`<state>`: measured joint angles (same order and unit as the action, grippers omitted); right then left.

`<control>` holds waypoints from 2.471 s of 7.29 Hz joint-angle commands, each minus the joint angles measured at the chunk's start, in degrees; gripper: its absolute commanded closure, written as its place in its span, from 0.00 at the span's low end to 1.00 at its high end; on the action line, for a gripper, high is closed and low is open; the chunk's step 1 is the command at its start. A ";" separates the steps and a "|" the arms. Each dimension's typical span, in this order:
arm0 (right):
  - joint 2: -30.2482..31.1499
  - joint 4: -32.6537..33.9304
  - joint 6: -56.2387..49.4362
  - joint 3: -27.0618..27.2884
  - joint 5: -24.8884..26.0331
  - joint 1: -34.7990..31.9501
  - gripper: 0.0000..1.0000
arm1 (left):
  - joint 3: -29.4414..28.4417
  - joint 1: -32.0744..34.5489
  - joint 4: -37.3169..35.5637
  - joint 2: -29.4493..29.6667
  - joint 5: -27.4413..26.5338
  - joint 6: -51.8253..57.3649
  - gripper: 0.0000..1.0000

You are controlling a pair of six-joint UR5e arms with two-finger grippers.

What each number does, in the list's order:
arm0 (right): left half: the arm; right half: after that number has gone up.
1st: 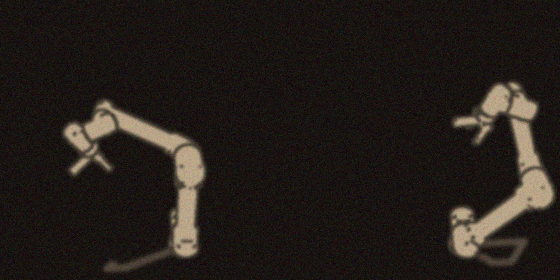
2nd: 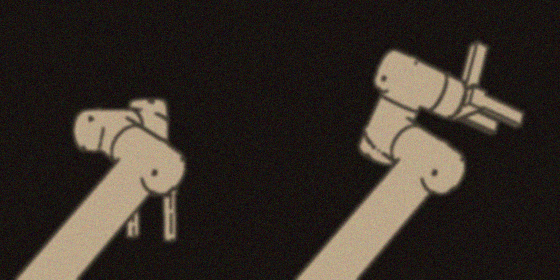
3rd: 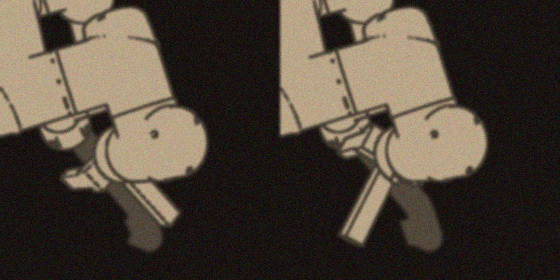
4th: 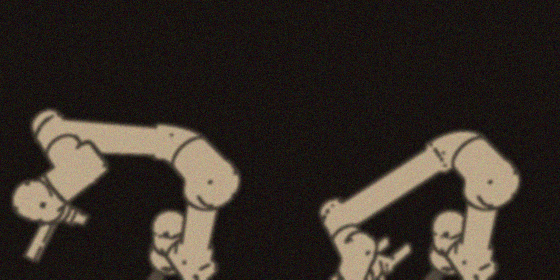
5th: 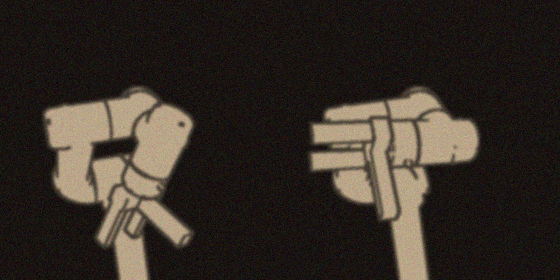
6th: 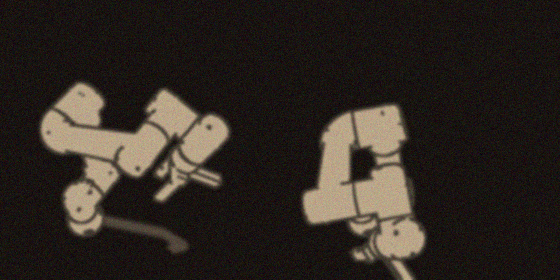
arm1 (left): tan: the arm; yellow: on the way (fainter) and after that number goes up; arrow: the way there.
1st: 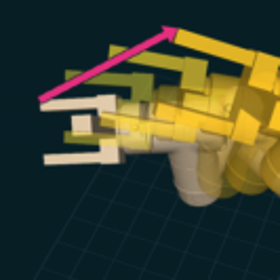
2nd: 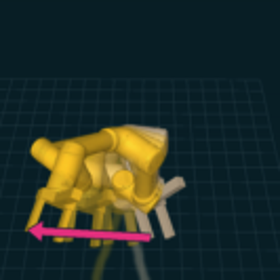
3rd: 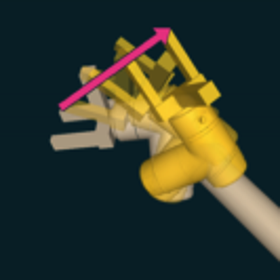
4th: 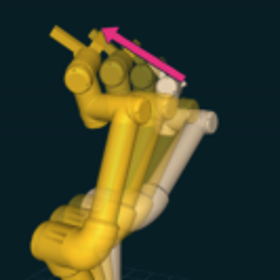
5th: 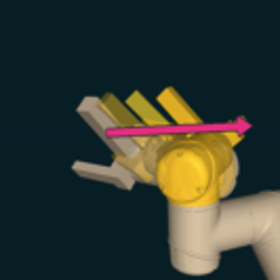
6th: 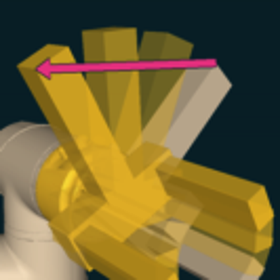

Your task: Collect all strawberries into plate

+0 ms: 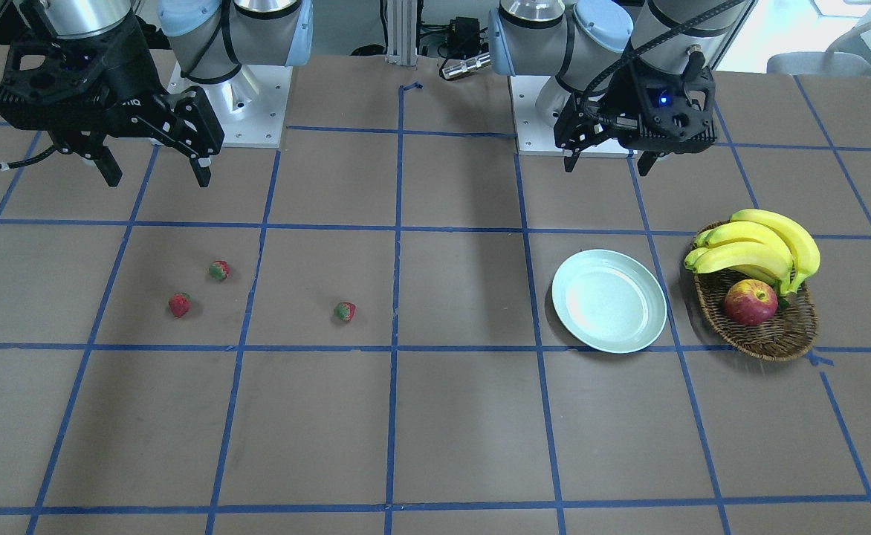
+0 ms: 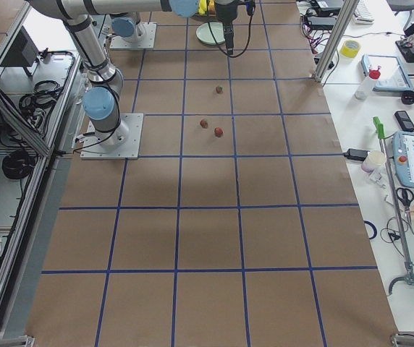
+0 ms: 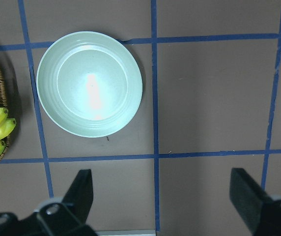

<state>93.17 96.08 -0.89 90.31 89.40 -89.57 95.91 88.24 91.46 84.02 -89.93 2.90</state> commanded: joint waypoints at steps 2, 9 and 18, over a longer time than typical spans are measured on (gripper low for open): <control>-0.44 -0.28 -0.34 1.26 0.25 -0.68 0.00 | 0.24 -0.09 -0.14 0.01 -0.16 0.09 0.00; -21.79 31.82 22.32 12.21 0.52 -14.66 0.00 | 0.33 -0.09 -0.23 0.01 -0.16 0.09 0.00; -26.55 42.97 31.92 22.28 -2.47 -15.63 0.83 | 0.33 -0.09 -0.58 -0.26 0.54 -0.09 0.00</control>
<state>66.50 139.24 30.74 112.32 86.83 -105.19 96.23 88.15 90.95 83.70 -89.60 2.88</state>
